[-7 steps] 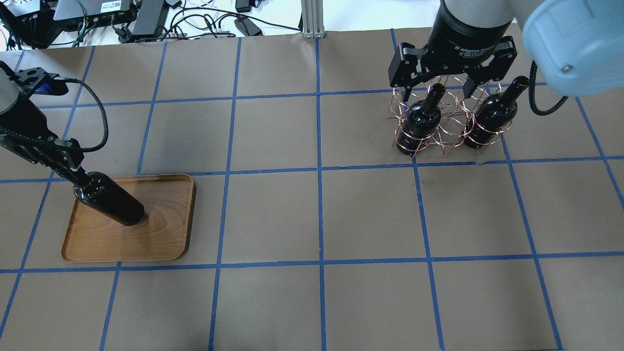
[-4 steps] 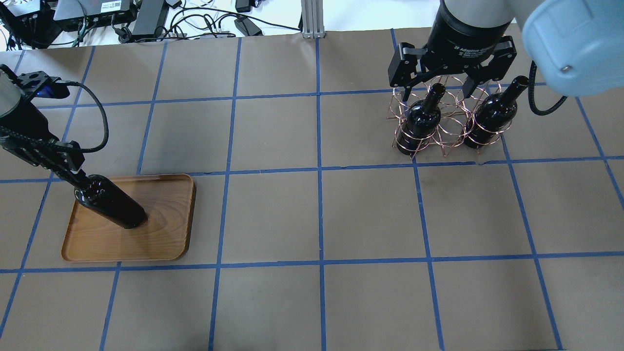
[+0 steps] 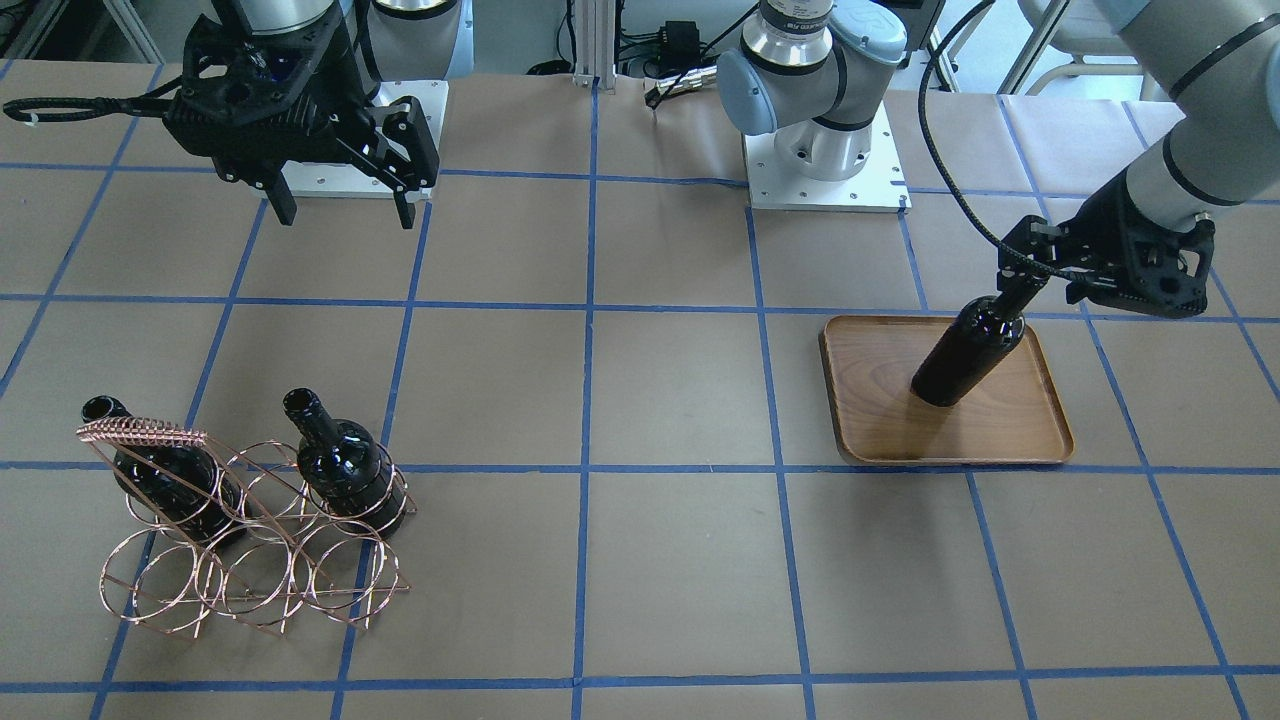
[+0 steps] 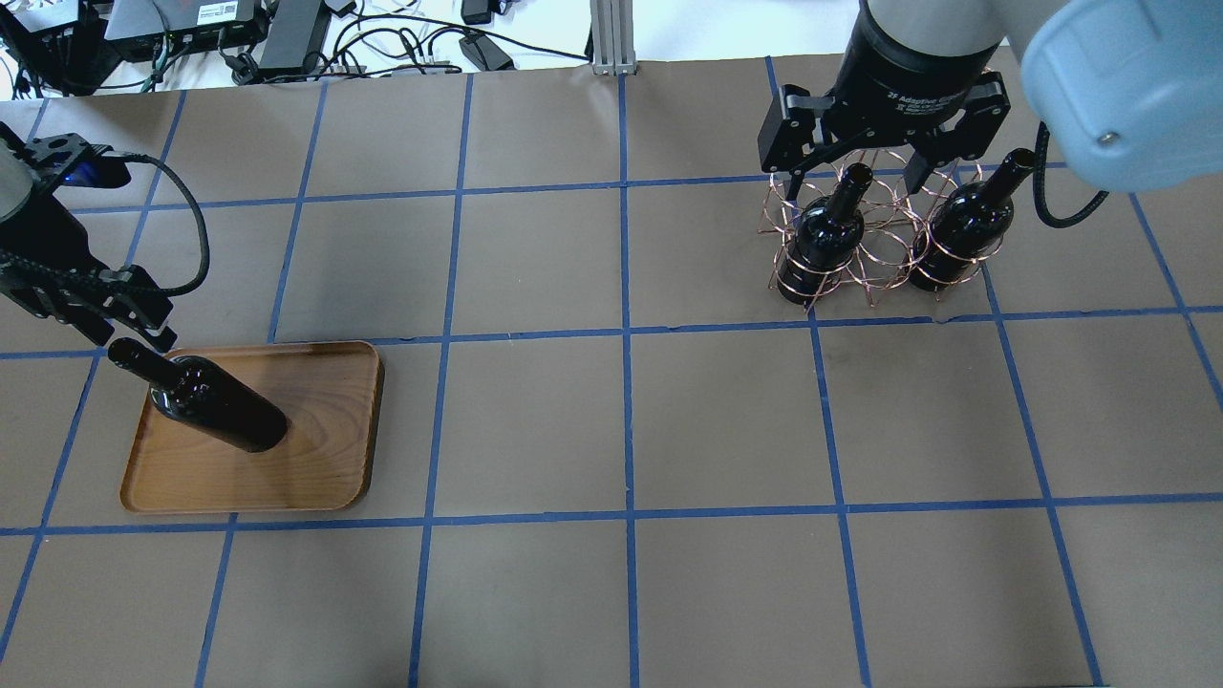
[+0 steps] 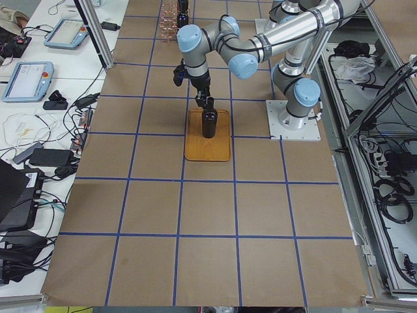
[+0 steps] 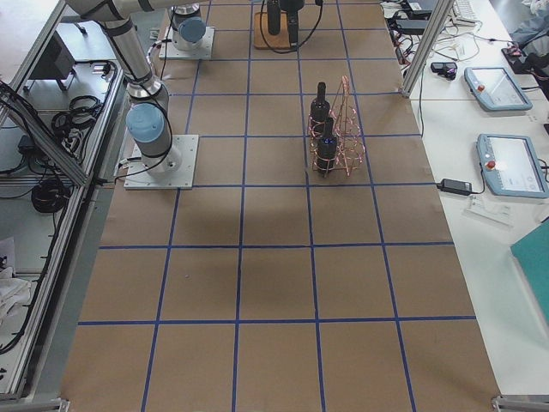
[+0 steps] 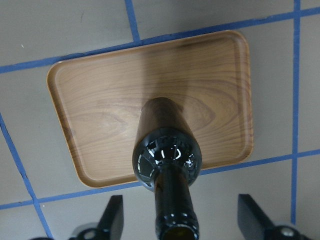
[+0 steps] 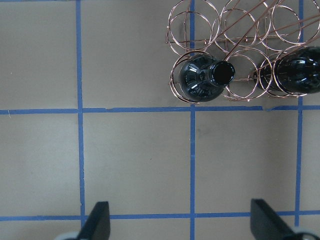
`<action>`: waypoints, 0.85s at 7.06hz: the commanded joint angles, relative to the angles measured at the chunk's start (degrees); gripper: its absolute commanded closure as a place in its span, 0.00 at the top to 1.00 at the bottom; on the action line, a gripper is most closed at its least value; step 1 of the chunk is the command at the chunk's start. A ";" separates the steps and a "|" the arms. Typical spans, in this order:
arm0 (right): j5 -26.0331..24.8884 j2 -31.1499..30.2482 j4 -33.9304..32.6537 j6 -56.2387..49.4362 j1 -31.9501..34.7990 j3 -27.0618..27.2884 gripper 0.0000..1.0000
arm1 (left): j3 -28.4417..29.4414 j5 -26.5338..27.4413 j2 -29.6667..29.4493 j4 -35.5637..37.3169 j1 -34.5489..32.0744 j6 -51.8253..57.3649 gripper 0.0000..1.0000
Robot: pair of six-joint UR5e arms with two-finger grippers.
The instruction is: Take wine from basket and place on tray
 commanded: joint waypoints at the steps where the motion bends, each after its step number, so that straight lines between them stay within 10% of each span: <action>1: 0.01 0.00 0.05 0.01 0.02 0.00 1.00 | 4.13 -1.34 3.88 -6.60 -1.46 -4.15 1.00; 6: 0.27 0.00 0.05 0.10 0.02 -0.09 1.00 | 5.56 -1.17 7.06 -5.85 -21.73 -30.06 1.00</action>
